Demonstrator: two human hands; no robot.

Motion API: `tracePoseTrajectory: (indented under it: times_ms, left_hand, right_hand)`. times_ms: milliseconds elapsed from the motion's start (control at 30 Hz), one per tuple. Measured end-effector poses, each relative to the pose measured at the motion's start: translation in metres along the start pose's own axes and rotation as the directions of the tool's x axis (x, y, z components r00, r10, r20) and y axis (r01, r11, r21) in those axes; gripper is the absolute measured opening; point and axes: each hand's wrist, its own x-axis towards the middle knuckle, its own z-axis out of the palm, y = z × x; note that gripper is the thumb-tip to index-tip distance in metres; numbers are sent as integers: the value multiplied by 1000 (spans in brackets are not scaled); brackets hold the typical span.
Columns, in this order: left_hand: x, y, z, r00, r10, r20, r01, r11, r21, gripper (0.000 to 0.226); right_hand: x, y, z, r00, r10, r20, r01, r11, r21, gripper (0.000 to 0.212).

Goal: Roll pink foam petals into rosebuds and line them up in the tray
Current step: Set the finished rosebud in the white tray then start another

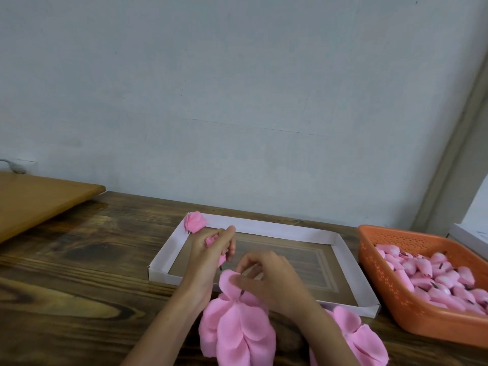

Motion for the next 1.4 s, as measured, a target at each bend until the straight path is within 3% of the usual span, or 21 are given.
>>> tracePoseTrajectory:
  times_ms: [200, 467, 567, 767, 867, 1000, 1133, 1300, 1400]
  left_hand:
    - [-3, 6, 1, 998, -61, 36, 63, 996, -67, 52]
    - [-5, 8, 1, 994, -49, 100, 56, 996, -75, 47]
    - [-6, 10, 4, 991, -49, 122, 55, 997, -48, 35]
    - [-8, 10, 5, 990, -57, 127, 68, 994, -82, 35]
    - [-7, 8, 5, 987, -64, 149, 77, 994, -83, 27]
    - [-7, 5, 5, 990, -61, 129, 67, 997, -44, 30]
    - [-4, 2, 5, 996, -37, 78, 41, 998, -43, 52]
    - [-3, -1, 3, 995, -15, 101, 17, 1000, -16, 42]
    - [-3, -3, 3, 993, -36, 117, 40, 998, -39, 43]
  right_hand:
    - [0, 0, 0, 998, 20, -53, -7, 972, 237, 14]
    - [7, 17, 8, 961, 213, -178, -105, 873, 477, 10]
    - [9, 17, 10, 953, 241, -184, -120, 857, 502, 7]
    - [7, 18, 11, 959, 270, -88, -172, 799, 577, 13]
    - [8, 17, 11, 963, 249, -104, -161, 841, 517, 15]
    - [7, 10, 12, 976, 182, -115, -92, 834, 543, 14]
    - [6, 7, 12, 977, 197, -78, -106, 772, 627, 9]
    - [2, 1, 12, 975, 223, -20, -129, 632, 764, 21]
    - [5, 2, 12, 964, 256, -71, -126, 677, 725, 17]
